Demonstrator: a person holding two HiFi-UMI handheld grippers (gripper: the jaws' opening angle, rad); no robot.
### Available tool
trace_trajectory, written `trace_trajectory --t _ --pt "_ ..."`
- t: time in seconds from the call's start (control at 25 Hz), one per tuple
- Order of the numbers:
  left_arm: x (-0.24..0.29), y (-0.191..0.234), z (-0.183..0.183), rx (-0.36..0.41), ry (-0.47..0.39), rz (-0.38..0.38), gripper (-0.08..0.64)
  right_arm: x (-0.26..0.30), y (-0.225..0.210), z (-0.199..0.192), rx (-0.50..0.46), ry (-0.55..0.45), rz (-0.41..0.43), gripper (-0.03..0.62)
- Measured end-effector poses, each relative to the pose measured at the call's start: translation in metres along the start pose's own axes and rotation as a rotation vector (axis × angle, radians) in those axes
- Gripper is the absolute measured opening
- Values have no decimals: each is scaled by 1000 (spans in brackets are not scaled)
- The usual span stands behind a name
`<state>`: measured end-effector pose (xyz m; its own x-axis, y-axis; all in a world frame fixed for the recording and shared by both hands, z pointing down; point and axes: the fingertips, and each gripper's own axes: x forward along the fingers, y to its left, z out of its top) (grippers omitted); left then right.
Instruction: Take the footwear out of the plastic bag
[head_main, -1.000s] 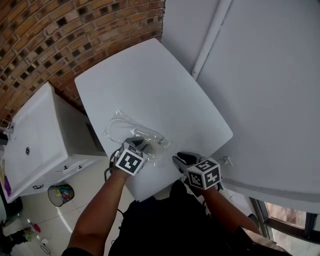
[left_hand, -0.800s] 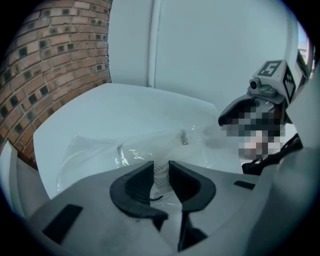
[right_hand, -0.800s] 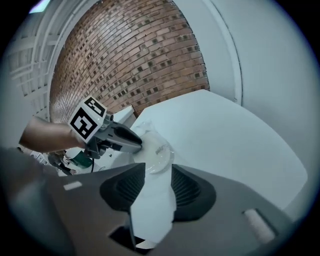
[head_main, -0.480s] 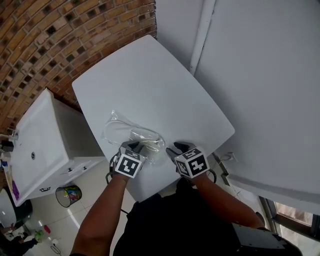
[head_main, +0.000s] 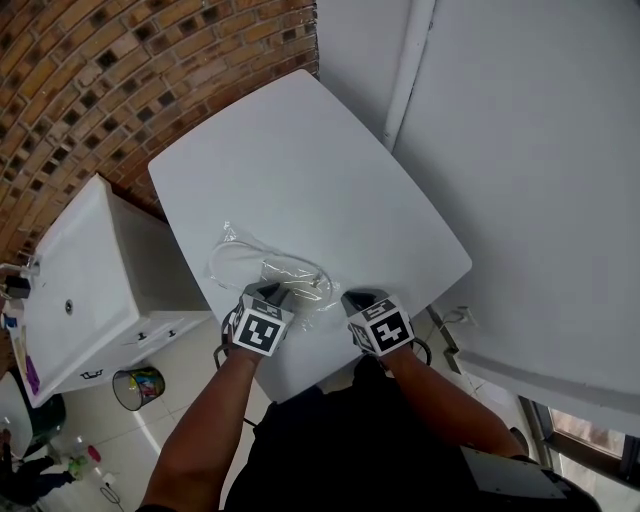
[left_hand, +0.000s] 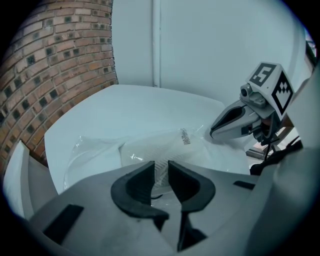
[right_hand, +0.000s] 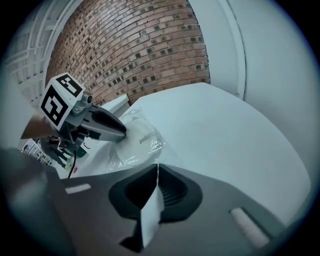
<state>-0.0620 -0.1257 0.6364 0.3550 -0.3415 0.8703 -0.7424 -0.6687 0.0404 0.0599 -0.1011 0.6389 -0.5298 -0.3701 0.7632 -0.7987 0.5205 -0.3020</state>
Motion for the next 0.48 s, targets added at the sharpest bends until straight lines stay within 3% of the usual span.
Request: trace_trajectory --t 0.32,0.48 --pt "-2 -6 -9 1 0 29 46 -6 -15 -26 23 46 -9 31" --pt "-2 -5 -6 -44 7 -9 46 -28 -40 -29 15 45 -103 5"
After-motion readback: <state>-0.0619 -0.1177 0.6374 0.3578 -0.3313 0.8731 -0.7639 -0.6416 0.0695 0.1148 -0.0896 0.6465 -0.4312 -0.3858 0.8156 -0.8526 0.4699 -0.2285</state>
